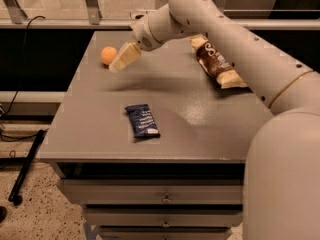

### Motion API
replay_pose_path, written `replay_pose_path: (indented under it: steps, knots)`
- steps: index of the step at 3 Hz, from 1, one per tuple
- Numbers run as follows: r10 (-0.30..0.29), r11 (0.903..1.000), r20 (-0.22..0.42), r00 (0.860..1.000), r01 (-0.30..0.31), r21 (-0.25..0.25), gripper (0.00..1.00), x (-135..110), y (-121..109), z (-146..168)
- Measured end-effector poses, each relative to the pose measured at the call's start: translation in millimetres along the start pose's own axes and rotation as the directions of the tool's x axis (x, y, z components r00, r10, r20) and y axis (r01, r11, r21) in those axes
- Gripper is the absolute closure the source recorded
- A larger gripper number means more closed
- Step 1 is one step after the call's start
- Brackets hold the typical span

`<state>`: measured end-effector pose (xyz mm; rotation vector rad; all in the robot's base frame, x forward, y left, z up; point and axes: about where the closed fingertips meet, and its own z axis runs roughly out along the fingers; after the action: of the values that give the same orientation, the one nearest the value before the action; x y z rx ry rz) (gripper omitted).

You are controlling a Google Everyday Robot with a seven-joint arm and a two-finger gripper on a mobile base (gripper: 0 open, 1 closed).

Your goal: Pick orange

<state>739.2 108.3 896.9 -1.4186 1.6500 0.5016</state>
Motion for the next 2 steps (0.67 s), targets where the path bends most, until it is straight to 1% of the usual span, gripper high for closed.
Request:
replay_pose_path:
  steps: [1,2]
  knots:
    - [0.015,0.9996,0.031,0.999,-0.014,-0.024,0.00,-1.3,-0.7,26.0]
    - [0.036,0.9983,0.050,0.998,-0.034,-0.048,0.00,0.1,1.7,45.3]
